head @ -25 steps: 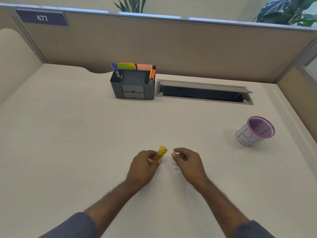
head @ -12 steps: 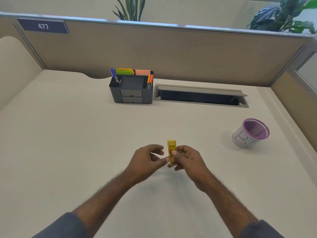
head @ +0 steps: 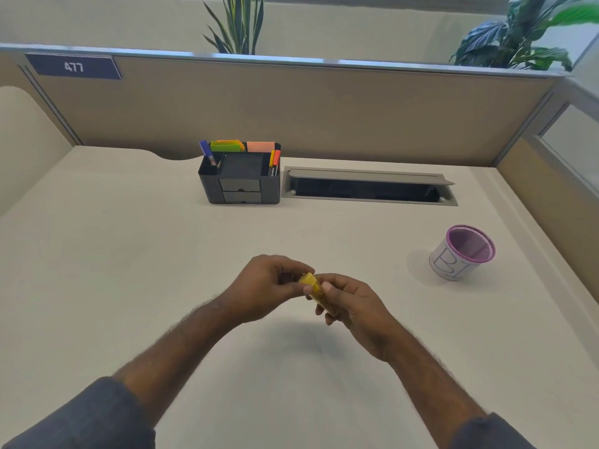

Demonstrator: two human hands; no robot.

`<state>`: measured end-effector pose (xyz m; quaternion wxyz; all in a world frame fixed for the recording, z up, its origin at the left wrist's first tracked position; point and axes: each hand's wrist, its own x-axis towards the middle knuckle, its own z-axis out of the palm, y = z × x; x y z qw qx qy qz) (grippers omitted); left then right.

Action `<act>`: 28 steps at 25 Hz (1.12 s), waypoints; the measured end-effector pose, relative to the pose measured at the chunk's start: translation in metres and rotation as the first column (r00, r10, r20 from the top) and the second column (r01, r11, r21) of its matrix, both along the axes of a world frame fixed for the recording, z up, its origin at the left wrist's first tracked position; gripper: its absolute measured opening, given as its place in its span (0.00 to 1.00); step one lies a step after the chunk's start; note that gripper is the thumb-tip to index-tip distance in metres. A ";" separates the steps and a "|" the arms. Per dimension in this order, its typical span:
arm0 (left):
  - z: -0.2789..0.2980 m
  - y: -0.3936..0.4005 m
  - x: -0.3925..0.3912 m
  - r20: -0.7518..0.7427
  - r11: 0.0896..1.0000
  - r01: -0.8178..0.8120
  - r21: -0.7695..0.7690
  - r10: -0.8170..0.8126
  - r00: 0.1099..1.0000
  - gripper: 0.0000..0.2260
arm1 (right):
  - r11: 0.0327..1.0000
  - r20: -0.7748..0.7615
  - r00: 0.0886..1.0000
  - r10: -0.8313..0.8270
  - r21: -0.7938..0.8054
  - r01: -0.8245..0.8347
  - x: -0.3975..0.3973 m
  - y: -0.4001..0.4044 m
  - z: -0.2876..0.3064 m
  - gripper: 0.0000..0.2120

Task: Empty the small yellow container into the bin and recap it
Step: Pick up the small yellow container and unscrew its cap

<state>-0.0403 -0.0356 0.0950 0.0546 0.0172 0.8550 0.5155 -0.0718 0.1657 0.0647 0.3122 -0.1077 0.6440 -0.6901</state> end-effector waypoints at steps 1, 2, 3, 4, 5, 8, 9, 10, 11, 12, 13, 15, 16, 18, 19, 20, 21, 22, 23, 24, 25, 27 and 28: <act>0.003 0.001 -0.001 -0.019 0.998 0.028 -0.058 -0.029 0.999 0.11 | 1.000 -0.004 1.000 0.003 -0.013 -0.003 0.001 -0.002 0.001 0.11; 0.006 0.003 -0.003 -0.034 0.994 0.040 -0.104 -0.044 0.998 0.10 | 1.000 -0.007 1.000 -0.001 -0.018 0.001 0.001 -0.004 0.002 0.11; 0.009 0.005 -0.004 -0.042 0.990 0.043 -0.135 -0.049 0.998 0.09 | 1.000 -0.007 1.000 -0.012 -0.018 0.012 0.002 -0.006 0.002 0.11; 0.012 0.006 -0.006 -0.045 0.988 0.044 -0.151 -0.052 0.998 0.09 | 1.000 -0.006 1.000 -0.025 -0.016 0.024 0.002 -0.007 0.003 0.10; 0.014 0.007 -0.007 -0.045 0.986 0.048 -0.157 -0.055 0.997 0.10 | 0.999 -0.011 0.999 -0.033 -0.012 0.033 0.002 -0.008 0.003 0.10; 0.019 0.010 -0.008 -0.039 0.984 0.074 -0.165 -0.082 0.996 0.10 | 0.999 -0.031 0.999 -0.042 0.006 0.043 0.002 -0.008 0.005 0.11; 0.020 0.011 -0.008 -0.039 0.981 0.085 -0.174 -0.093 0.995 0.10 | 0.999 -0.031 0.998 -0.048 0.011 0.049 0.002 -0.008 0.005 0.12; 0.021 0.012 -0.008 -0.041 0.978 0.096 -0.187 -0.105 0.994 0.10 | 0.998 -0.030 0.998 -0.054 0.015 0.054 0.002 -0.008 0.005 0.14; 0.021 0.014 -0.007 -0.043 0.973 0.106 -0.203 -0.117 0.992 0.10 | 0.998 -0.030 0.998 -0.057 0.021 0.058 0.003 -0.008 0.005 0.16; 0.021 0.015 -0.007 -0.044 0.969 0.113 -0.220 -0.125 0.991 0.10 | 0.998 -0.031 0.998 -0.060 0.030 0.061 0.003 -0.008 0.005 0.17; 0.021 0.016 -0.007 -0.041 0.966 0.116 -0.232 -0.129 0.991 0.09 | 0.997 -0.033 0.997 -0.063 0.038 0.065 0.003 -0.008 0.005 0.17; 0.021 0.018 -0.006 -0.032 0.965 0.110 -0.238 -0.121 0.992 0.09 | 0.996 -0.037 0.996 -0.077 0.052 0.079 0.003 -0.008 0.005 0.16; 0.021 0.019 -0.005 -0.028 0.966 0.105 -0.238 -0.115 0.993 0.09 | 0.994 -0.037 0.995 -0.092 0.056 0.094 0.004 -0.009 0.006 0.17; 0.022 0.021 -0.005 -0.024 0.968 0.087 -0.235 -0.095 0.995 0.09 | 0.988 -0.038 0.990 -0.138 0.067 0.140 0.005 -0.010 0.005 0.18; 0.023 0.022 -0.006 -0.024 0.968 0.078 -0.237 -0.086 0.996 0.09 | 0.984 -0.040 0.985 -0.165 0.067 0.168 0.006 -0.011 0.005 0.18; 0.024 0.021 -0.007 -0.021 0.967 0.074 -0.243 -0.082 0.996 0.09 | 0.980 -0.045 0.981 -0.189 0.055 0.191 0.008 -0.012 0.003 0.17; 0.025 0.021 -0.008 -0.013 0.966 0.078 -0.247 -0.083 0.996 0.09 | 0.979 -0.052 0.978 -0.200 0.038 0.202 0.009 -0.012 0.003 0.17; 0.026 0.021 -0.009 -0.001 0.966 0.082 -0.244 -0.085 0.996 0.10 | 0.980 -0.060 0.979 -0.195 0.024 0.196 0.010 -0.012 0.002 0.18; 0.026 0.021 -0.010 0.011 0.969 0.084 -0.232 -0.084 0.996 0.11 | 0.984 -0.064 0.983 -0.174 0.022 0.176 0.011 -0.012 0.002 0.21; 0.027 0.021 -0.010 0.020 0.973 0.084 -0.215 -0.081 0.997 0.12 | 0.988 -0.060 0.987 -0.151 0.024 0.153 0.011 -0.011 0.002 0.24; 0.027 0.021 -0.010 0.028 0.978 0.081 -0.190 -0.077 0.997 0.12 | 0.990 -0.043 0.990 -0.138 0.020 0.139 0.011 -0.011 0.002 0.27; 0.026 0.020 -0.008 0.053 0.993 0.067 -0.098 -0.062 0.997 0.12 | 0.989 0.012 0.990 -0.142 -0.027 0.142 0.010 -0.009 0.001 0.30; 0.026 0.018 -0.007 0.076 0.998 0.053 -0.028 -0.050 0.996 0.12 | 0.986 0.037 0.988 -0.151 -0.065 0.153 0.009 -0.007 0.000 0.28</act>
